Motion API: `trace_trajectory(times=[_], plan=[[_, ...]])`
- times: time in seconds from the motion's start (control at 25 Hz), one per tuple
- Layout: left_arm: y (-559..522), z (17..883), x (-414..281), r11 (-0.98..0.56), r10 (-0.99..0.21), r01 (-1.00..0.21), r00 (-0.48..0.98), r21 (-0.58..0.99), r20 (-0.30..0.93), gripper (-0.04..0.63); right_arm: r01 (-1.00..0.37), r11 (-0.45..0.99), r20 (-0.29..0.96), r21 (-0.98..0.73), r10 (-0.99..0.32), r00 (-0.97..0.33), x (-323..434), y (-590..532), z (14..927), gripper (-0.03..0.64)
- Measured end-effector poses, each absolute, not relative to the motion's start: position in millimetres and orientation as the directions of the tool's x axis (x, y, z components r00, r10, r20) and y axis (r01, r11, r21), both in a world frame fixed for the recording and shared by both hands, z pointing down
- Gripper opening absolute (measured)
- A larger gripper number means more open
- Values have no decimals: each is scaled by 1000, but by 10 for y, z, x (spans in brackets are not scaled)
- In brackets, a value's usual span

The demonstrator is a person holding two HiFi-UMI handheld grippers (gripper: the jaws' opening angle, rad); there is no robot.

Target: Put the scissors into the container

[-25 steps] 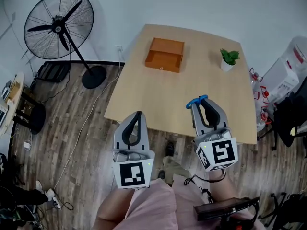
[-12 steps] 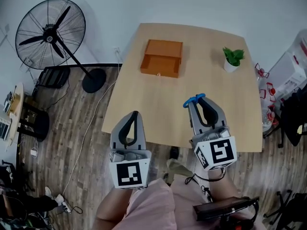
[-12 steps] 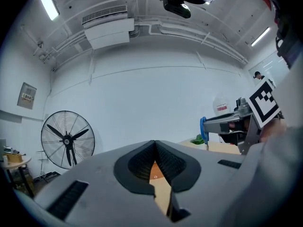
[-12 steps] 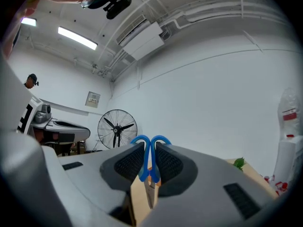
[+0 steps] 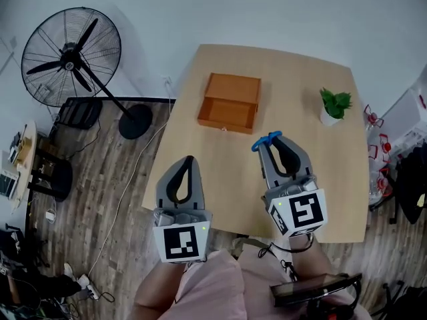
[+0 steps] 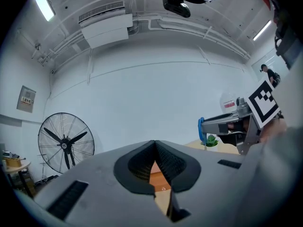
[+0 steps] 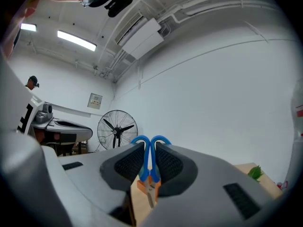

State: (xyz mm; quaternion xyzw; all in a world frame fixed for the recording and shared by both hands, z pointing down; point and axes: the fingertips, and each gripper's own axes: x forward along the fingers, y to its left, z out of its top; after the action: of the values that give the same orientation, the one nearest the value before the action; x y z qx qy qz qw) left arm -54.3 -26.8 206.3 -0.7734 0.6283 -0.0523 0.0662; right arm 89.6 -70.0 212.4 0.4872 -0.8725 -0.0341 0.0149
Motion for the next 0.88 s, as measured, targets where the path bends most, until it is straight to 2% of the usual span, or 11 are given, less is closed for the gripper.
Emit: trace_trajectory(times=[0.32, 0.88], plan=[[-629, 1971, -646, -166, -984, -974, 173, -157, -32, 5, -833, 544, -18, 101, -836, -548, 795, -1104, 2021, 77], [-1157, 2015, -932, -222, -974, -966, 227, -131, -22, 5, -865, 487, 1, 117, -872, -490, 580, -1619, 2048, 77]])
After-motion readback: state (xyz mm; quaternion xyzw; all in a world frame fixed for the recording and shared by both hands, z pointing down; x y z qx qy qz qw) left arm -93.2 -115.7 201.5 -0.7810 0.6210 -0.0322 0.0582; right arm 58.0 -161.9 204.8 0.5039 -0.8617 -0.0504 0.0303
